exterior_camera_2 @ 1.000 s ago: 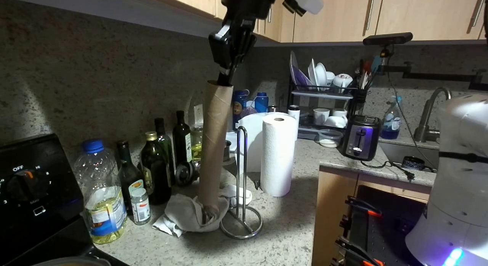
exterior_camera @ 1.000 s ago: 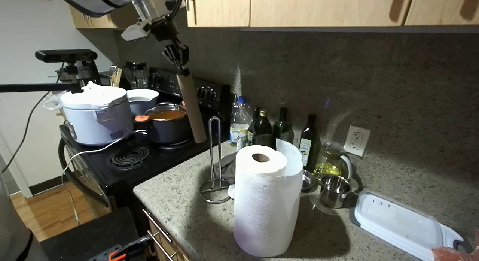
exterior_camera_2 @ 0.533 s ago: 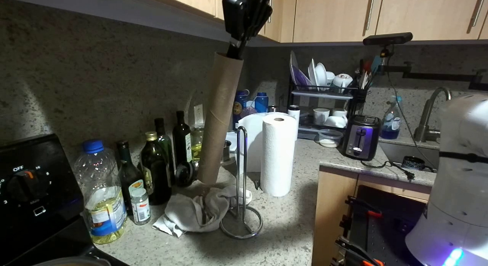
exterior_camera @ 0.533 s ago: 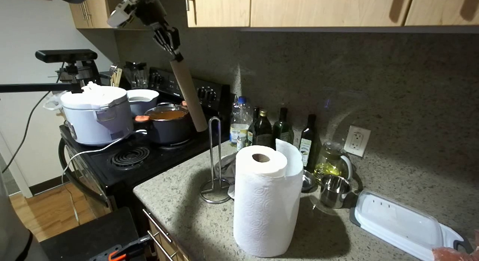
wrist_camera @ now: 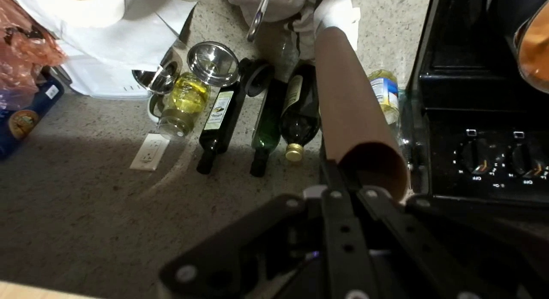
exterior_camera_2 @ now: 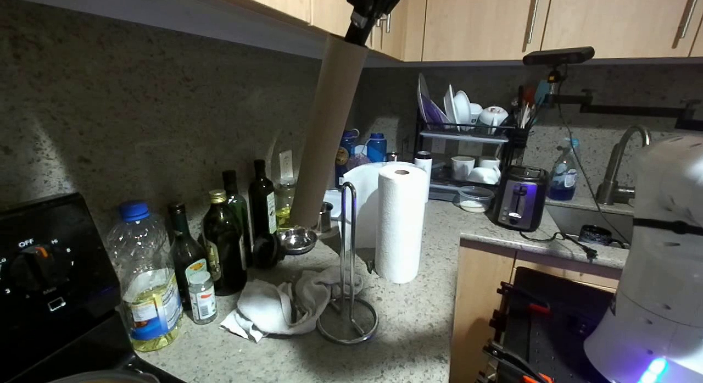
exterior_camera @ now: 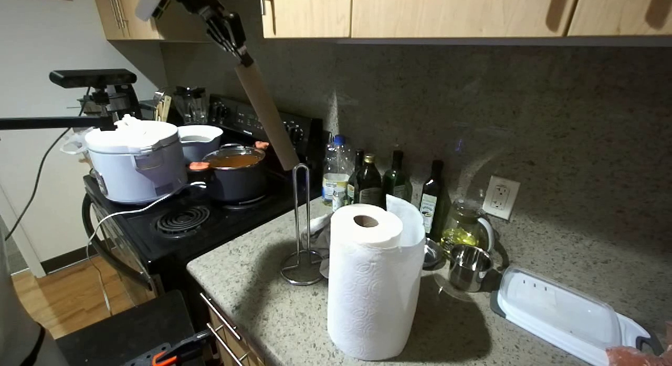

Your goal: Remove the empty paper roll off of the holder then put the empty paper roll on the holder

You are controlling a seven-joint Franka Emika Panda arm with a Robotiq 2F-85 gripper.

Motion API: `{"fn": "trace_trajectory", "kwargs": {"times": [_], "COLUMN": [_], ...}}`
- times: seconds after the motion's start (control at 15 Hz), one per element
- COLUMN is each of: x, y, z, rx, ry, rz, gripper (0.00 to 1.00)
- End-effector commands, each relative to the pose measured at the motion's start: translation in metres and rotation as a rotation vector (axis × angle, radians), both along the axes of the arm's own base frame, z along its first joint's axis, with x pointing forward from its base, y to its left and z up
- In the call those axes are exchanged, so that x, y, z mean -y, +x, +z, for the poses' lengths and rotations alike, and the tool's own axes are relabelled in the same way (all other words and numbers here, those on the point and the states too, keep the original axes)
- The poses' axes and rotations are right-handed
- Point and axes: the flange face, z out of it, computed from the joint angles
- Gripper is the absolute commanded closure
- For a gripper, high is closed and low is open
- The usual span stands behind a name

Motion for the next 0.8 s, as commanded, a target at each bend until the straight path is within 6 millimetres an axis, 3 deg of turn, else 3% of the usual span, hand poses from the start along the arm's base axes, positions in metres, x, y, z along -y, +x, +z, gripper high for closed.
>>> {"fn": "trace_trajectory", "kwargs": {"times": [0.0,0.73], "x": [0.001,0.004], "y": [-0.01,-0.037], "z": [0.019,0.057], "rx": [0.035,0.078], "ry": [-0.025,-0.058], "rz": [-0.042,-0.111], "gripper": [1.0,1.0]}}
